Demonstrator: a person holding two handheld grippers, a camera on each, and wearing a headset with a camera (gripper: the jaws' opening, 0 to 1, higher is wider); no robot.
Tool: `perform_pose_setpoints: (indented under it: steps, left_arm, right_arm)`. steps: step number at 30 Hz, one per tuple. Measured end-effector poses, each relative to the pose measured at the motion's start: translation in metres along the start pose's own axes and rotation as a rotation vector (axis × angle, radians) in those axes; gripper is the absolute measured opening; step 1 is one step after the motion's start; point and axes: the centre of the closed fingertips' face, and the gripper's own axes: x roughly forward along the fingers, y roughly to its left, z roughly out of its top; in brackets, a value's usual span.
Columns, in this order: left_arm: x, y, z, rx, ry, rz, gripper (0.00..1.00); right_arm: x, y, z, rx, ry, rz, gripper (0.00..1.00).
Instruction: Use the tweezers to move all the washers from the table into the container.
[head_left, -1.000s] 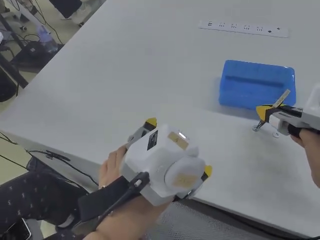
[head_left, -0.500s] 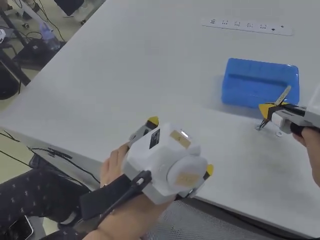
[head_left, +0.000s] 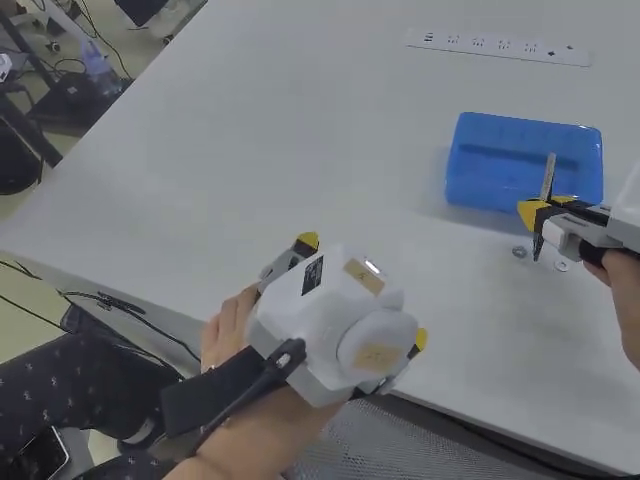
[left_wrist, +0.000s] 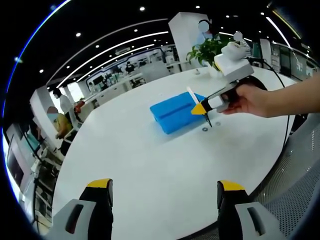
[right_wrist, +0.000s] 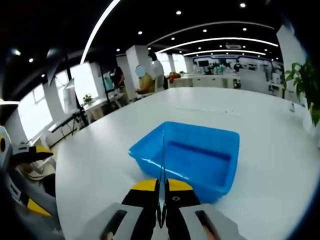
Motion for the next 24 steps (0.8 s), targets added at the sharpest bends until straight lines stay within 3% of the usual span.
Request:
perform_pose_setpoints:
  steps: [5, 12, 16, 17, 18, 24]
  left_arm:
    - [0.0, 0.0, 0.0, 0.003, 0.002, -0.002, 0.88]
    - [0.0, 0.0, -0.001, 0.005, 0.004, -0.001, 0.87]
    - [0.0, -0.001, -0.001, 0.009, 0.006, -0.004, 0.87]
    - [0.0, -0.001, -0.001, 0.01, 0.006, -0.004, 0.87]
    - [0.0, -0.001, -0.001, 0.01, 0.006, -0.004, 0.87]
    - [0.0, -0.001, -0.002, 0.009, 0.008, -0.001, 0.87]
  right_arm:
    - [-0.003, 0.004, 0.004, -0.021, -0.024, 0.004, 0.01]
    - [-0.01, 0.002, -0.003, -0.026, -0.072, -0.01, 0.01]
    - [-0.016, -0.002, -0.018, -0.034, -0.049, -0.031, 0.01]
    - [-0.019, -0.002, -0.014, -0.027, -0.085, -0.033, 0.01]
    - [-0.021, -0.004, -0.017, -0.023, -0.068, -0.043, 0.01]
    - [-0.03, -0.002, -0.02, -0.027, -0.08, -0.041, 0.01]
